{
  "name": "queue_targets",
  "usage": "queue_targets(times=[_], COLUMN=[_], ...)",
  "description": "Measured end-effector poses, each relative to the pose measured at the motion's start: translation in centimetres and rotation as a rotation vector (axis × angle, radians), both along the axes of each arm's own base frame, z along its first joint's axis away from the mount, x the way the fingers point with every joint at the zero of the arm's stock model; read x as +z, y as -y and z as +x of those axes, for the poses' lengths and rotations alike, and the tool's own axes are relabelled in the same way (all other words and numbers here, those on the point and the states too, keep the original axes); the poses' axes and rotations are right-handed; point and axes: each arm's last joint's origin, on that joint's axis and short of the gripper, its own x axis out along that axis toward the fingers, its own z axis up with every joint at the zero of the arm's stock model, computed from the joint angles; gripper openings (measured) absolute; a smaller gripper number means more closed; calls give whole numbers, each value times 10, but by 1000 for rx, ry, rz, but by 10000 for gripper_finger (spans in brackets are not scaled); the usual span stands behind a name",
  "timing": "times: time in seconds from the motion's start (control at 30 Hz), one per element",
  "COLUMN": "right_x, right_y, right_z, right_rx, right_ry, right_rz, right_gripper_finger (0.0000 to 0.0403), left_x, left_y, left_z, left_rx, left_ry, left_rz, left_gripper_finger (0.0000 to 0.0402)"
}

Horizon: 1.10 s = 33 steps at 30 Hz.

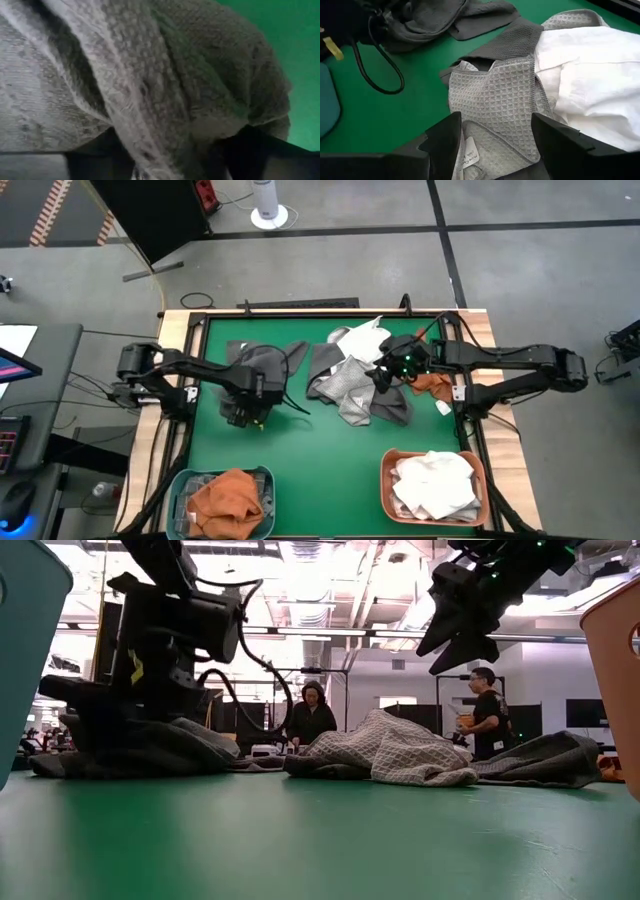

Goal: Sort towels by color in basket
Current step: Put the left gray towel into the green bin

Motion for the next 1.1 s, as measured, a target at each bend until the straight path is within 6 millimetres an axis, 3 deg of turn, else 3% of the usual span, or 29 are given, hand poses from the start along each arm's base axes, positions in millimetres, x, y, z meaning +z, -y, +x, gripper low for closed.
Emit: queue_targets(times=[0.07,0.2,0.23,0.33,0.4,0.6,0.8,0.93,1.1], right_x=[0,0,0,0,0,0,0,0,0], right_y=[-1,-4,-5,-6,-6,-6,-6,-6,-5], right_z=[0,1,1,1,1,1,1,1,1], right_rx=[-1,13,15,20,20,35,59,78,92], right_ry=[2,2,2,1,1,-4,-12,-19,-25], right_rz=[6,6,6,5,5,-12,-37,-58,-77], right_gripper_finger=[269,269,269,269,269,269,269,269,269], left_x=[0,2,3,14,31,113,191,232,276], left_y=[0,1,0,-3,-5,-7,2,13,22], left_z=[0,-2,-2,-6,-7,-27,-84,-125,-165], left_rx=[11,81,117,252,339,530,727,839,784], left_ry=[0,11,23,84,175,632,981,1148,1397], left_rz=[-14,-46,-61,-108,-155,-325,-583,-927,-1364], left_gripper_finger=[182,40,25,21,21,20,20,20,31])
